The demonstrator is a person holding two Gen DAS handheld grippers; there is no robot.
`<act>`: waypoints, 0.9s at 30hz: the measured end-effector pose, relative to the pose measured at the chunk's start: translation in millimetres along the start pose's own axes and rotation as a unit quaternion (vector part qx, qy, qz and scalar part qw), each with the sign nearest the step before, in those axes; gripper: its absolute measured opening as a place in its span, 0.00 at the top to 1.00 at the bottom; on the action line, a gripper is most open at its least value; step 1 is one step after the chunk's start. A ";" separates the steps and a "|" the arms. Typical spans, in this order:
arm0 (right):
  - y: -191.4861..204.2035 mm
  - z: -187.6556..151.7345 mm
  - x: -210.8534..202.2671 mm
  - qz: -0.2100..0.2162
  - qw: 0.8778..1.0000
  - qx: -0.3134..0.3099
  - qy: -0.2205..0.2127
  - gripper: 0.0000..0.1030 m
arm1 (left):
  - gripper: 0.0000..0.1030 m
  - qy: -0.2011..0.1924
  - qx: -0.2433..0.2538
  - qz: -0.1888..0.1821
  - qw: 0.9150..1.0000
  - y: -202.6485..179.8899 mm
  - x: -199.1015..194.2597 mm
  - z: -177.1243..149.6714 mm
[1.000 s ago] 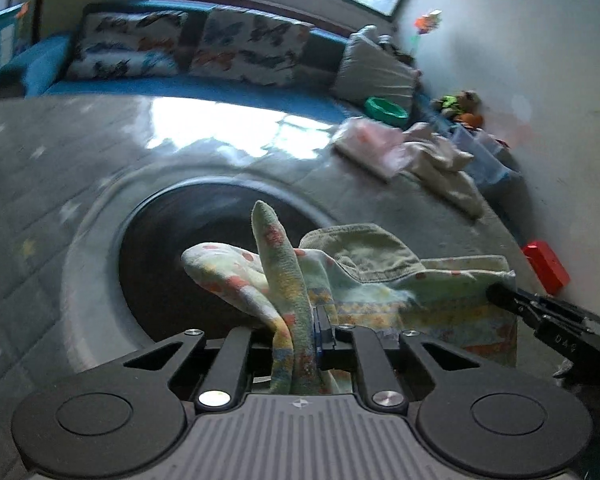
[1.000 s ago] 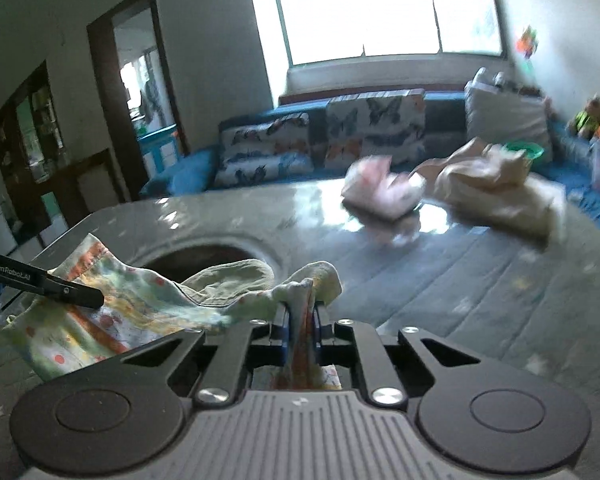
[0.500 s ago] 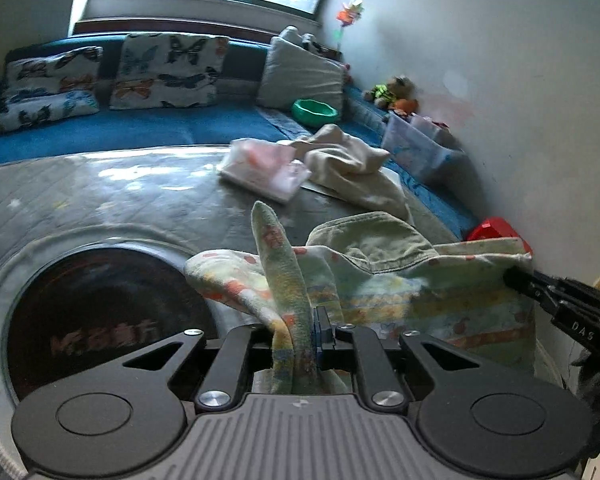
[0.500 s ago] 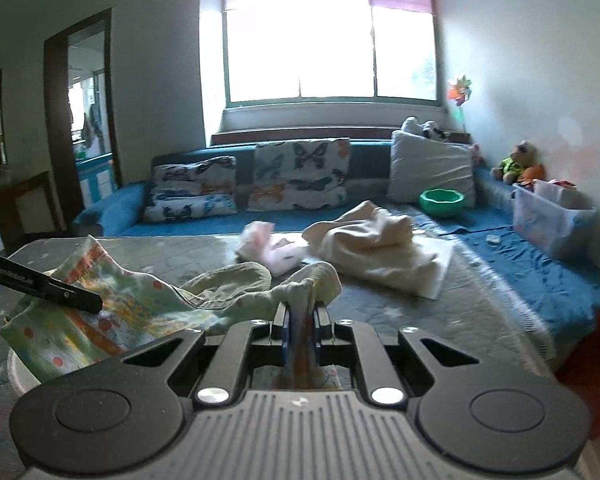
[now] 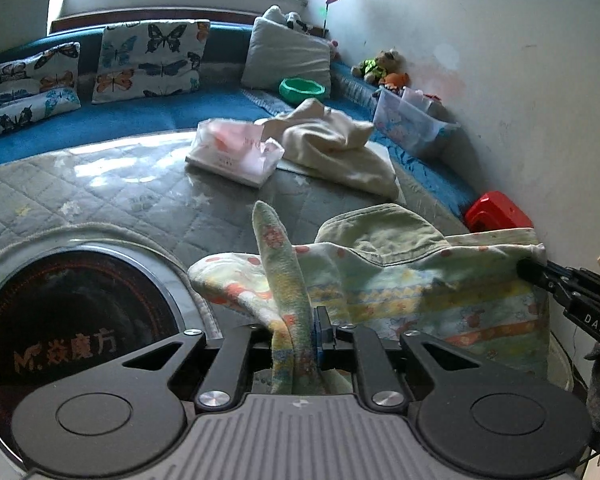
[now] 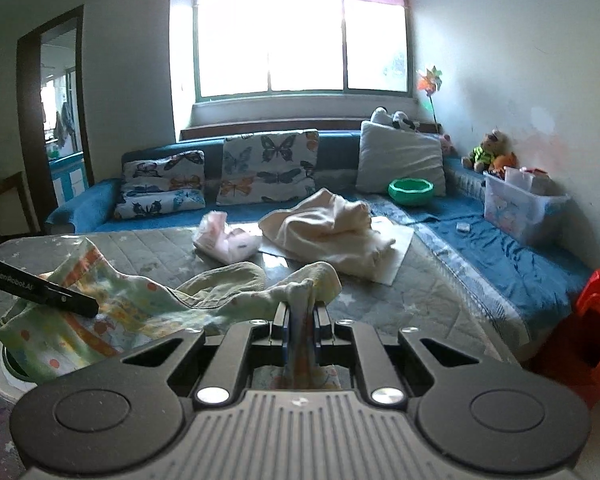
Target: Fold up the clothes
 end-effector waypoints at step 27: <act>-27.1 -59.4 33.4 -0.052 0.995 0.020 0.082 0.68 | 0.48 0.047 0.019 0.065 0.997 16.9 29.8 -27.7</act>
Point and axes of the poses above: each gripper's, at about its wrist camera, not at the fingertips, and x roughly the way its jaws point, y to its left, z to its top, the point moved 6 cm from there along x, roughly the way its jaws point, and after that the axes turned 1 degree about x, right-handed, at the moved point
